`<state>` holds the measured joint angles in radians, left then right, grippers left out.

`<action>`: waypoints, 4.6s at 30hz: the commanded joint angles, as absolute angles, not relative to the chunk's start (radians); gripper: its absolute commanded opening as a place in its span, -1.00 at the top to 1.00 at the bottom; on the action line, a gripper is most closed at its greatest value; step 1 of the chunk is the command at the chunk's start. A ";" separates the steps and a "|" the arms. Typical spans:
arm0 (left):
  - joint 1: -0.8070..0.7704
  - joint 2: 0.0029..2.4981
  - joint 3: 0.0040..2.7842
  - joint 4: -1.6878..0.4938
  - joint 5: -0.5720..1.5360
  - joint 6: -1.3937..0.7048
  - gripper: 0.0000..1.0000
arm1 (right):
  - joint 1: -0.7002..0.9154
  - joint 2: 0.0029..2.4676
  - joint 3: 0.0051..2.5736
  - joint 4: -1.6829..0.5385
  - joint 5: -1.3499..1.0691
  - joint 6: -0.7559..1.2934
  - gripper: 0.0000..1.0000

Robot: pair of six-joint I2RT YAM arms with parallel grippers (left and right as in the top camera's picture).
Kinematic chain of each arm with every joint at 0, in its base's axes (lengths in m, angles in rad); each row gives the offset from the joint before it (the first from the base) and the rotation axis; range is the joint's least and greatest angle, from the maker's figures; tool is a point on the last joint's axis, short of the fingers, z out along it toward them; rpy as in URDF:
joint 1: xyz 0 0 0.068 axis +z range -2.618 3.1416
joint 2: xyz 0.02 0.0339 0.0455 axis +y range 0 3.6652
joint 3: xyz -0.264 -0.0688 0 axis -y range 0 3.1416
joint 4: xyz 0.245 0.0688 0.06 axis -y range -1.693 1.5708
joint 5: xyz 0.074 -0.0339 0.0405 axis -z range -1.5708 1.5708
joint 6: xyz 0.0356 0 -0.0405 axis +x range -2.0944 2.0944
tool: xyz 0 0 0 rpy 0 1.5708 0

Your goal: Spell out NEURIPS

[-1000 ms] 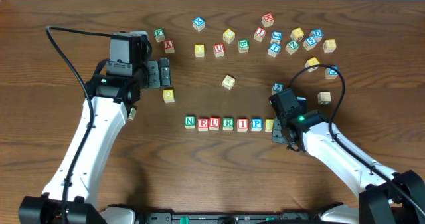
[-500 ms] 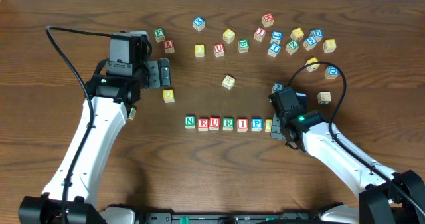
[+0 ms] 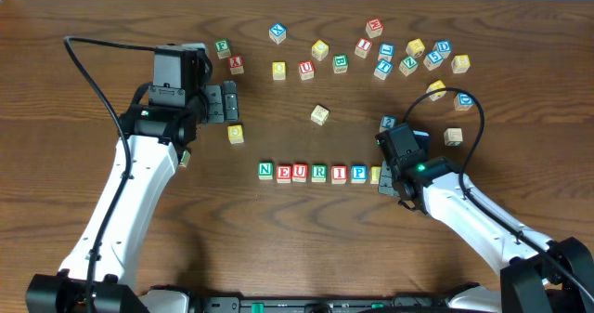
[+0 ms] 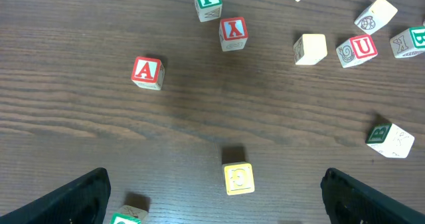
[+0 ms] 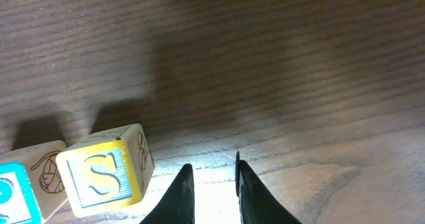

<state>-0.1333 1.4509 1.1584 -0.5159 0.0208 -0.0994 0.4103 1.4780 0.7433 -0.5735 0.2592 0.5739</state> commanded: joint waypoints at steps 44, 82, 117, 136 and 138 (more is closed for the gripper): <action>-0.129 1.435 1.182 -0.516 0.015 -0.090 -1.00 | 0.406 1.553 0.736 -0.484 0.199 0.624 0.98; -0.129 1.435 1.182 -0.516 0.015 -0.090 -1.00 | 0.406 1.553 0.736 -0.456 0.204 0.575 0.98; -0.129 1.435 1.182 -0.516 0.015 -0.090 -0.99 | 0.406 1.553 0.736 -0.403 0.146 0.435 0.97; -0.129 1.435 1.182 -0.519 0.015 -0.090 -0.99 | 0.406 1.553 0.736 -0.384 0.091 0.416 0.97; -0.129 1.435 1.182 -0.519 0.015 -0.090 -0.99 | 0.406 1.553 0.736 -0.379 0.090 0.416 0.97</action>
